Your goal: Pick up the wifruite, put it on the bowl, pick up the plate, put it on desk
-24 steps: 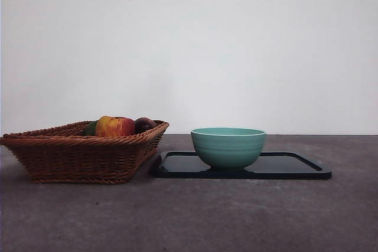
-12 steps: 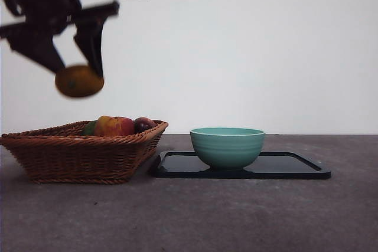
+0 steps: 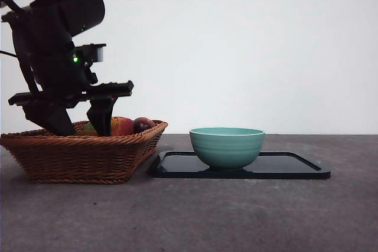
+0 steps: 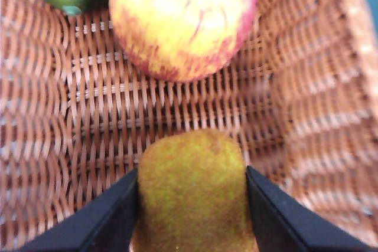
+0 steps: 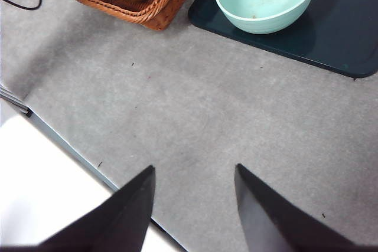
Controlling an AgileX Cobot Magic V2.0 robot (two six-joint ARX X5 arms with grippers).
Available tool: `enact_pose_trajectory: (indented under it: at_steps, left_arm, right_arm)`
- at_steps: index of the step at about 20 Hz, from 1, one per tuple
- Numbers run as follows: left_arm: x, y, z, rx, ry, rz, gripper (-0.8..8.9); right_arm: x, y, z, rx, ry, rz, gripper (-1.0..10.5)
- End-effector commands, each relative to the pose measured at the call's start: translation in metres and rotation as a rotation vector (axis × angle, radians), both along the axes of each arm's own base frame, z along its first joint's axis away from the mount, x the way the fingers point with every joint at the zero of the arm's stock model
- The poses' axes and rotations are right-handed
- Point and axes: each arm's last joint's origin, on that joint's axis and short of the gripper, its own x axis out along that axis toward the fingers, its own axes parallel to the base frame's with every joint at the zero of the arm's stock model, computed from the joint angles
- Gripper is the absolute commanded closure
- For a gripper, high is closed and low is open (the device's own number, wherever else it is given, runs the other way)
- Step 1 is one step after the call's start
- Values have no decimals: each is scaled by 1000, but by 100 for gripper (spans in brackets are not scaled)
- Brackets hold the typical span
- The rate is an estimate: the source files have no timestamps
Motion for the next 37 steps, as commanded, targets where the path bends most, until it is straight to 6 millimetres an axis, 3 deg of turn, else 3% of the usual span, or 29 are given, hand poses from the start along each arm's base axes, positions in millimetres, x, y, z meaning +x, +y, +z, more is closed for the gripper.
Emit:
enact_pose_trajectory:
  at_steps: [1,3,7,11,16,23,27,32,37]
  left_arm:
    - [5,-4,-7,17,7,-12,563]
    - [5,-4,-9,19,12,-12,555]
    - [4,-4,-9,19,18,-9,398]
    - [3,-3,-4,15,9,-9,398]
    - [-9,2,27,-16,-61,-11,398]
    - [-52,15,94,-146,-193,-125,403]
    - [-81,25,120,-223,-221,-219,403]
    - [-113,34,138,-326,-195,-394,407]
    - [-134,39,137,-375,-90,-572,408]
  right_arm:
    - [1,1,2,-3,-20,9,733]
    - [1,1,2,-3,-19,9,733]
    - [1,1,2,-3,-20,9,733]
    - [1,1,2,-3,-19,9,733]
    - [1,1,2,-2,-21,9,733]
    - [1,1,3,-1,-25,9,733]
    - [1,1,3,-1,-27,9,733]
    - [1,1,3,-1,-26,9,733]
    - [1,1,3,-1,-26,9,733]
